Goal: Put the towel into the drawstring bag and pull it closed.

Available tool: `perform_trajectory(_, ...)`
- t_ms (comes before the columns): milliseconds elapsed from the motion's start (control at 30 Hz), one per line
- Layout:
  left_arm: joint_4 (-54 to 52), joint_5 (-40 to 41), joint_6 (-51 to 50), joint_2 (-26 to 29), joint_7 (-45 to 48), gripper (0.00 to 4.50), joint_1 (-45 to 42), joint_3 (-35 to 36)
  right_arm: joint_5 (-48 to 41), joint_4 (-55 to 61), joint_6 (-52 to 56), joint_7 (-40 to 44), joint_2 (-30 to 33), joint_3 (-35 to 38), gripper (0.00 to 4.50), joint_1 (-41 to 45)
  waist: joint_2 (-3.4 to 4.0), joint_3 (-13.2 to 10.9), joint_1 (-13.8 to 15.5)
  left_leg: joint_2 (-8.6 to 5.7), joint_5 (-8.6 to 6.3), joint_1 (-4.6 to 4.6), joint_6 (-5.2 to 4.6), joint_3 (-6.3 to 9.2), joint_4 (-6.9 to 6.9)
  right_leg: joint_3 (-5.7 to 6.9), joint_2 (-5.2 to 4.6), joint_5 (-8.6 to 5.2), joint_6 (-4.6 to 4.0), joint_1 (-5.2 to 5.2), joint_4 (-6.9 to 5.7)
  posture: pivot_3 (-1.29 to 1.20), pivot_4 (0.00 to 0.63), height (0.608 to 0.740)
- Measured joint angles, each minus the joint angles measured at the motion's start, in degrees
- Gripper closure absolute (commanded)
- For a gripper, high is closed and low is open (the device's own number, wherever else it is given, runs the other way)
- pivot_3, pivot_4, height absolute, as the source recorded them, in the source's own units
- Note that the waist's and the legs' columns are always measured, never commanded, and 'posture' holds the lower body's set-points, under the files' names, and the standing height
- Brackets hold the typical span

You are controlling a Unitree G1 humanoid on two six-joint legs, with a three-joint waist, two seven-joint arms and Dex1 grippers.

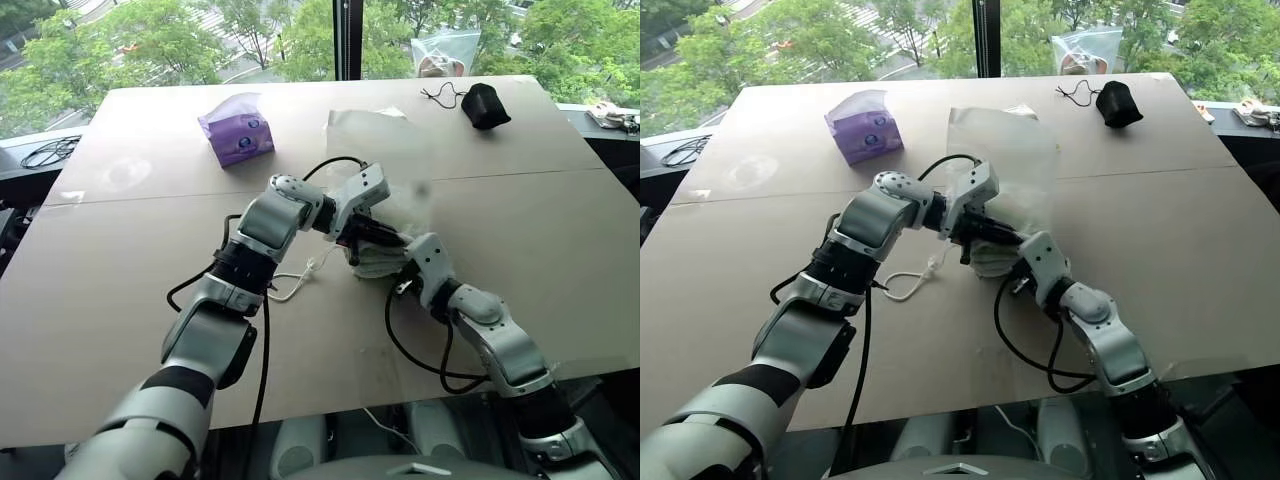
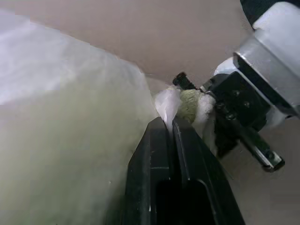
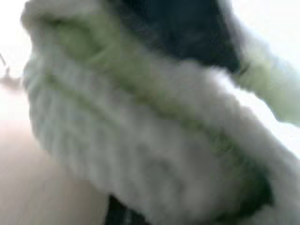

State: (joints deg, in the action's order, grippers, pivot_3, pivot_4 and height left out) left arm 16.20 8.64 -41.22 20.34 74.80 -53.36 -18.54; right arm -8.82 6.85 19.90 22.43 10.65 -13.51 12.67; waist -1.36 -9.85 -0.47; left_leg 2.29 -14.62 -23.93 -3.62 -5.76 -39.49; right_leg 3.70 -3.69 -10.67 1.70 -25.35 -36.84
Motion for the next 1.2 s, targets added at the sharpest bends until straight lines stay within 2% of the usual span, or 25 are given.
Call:
perform_trajectory(167, -3.6, 1.9, -4.3, 2.0, -0.9, 4.50, 2.0, 0.4, -9.1, -5.7, -1.5, 0.4, -9.2, 6.8, 4.45, 0.1, 0.02, 0.0, -0.1, 0.05, 0.00, 0.00, 0.01, 0.00, 0.00, -0.01, -0.04, 0.07, -0.10, 0.00, 0.00, 0.00, 0.150, 0.740)
perform_trajectory(300, -4.6, 5.4, -9.7, 2.4, -1.9, 4.50, 1.8, 3.0, -16.1, -5.6, -0.4, 3.2, -11.1, 10.4, 4.45, -0.3, 0.04, 0.0, -0.2, 0.03, 0.00, -0.01, 0.01, 0.00, 0.01, -0.01, -0.07, 0.07, -0.11, 0.00, -0.01, 0.00, 0.150, 0.740)
perform_trajectory(433, -3.6, 11.4, -20.4, 2.5, -3.1, 4.50, 0.3, 7.4, -21.4, -4.9, 2.5, 3.8, -11.0, 13.5, 4.45, 0.1, 0.04, 0.0, -0.3, 0.04, 0.00, 0.00, 0.01, 0.02, 0.01, 0.01, -0.06, 0.04, -0.06, -0.01, -0.04, 0.00, 0.150, 0.740)
perform_trajectory(533, -3.3, 14.6, -25.9, 2.5, -4.6, 4.50, 0.1, 9.5, -21.9, -4.8, 3.8, 3.9, -10.0, 14.0, 4.45, 1.2, 0.04, 0.0, -0.4, 0.03, 0.01, 0.03, 0.01, 0.00, 0.02, -0.01, -0.06, 0.04, -0.05, 0.00, -0.05, 0.00, 0.150, 0.740)
perform_trajectory(833, 0.0, 16.3, -24.4, 2.2, -8.4, 4.50, 0.0, 10.1, -20.9, -2.4, 5.5, 4.4, -7.1, 12.3, 4.45, 0.4, 0.04, 0.0, -0.3, 0.01, 0.06, 0.02, 0.11, -0.02, 0.03, -0.04, -0.07, 0.13, -0.20, -0.01, -0.05, 0.00, 0.150, 0.740)
perform_trajectory(1067, 1.4, 22.0, -31.2, 1.3, -11.2, 4.50, -1.4, 14.8, -24.9, 0.6, 7.2, 4.9, -8.6, 13.2, 4.45, -0.3, 0.04, 0.0, -0.3, 0.01, 0.03, 0.03, 0.07, -0.01, 0.04, -0.03, -0.07, 0.12, -0.18, -0.01, -0.05, 0.00, 0.150, 0.740)
perform_trajectory(1200, 2.2, 22.3, -31.2, 1.2, -13.4, 4.50, -1.3, 15.1, -26.7, 4.8, 10.5, 5.3, -5.9, 12.8, 4.45, -3.0, 0.05, 0.0, -0.2, -0.01, 0.06, 0.01, 0.12, 0.01, 0.06, 0.00, -0.12, 0.12, -0.20, 0.00, -0.05, 0.00, 0.150, 0.740)
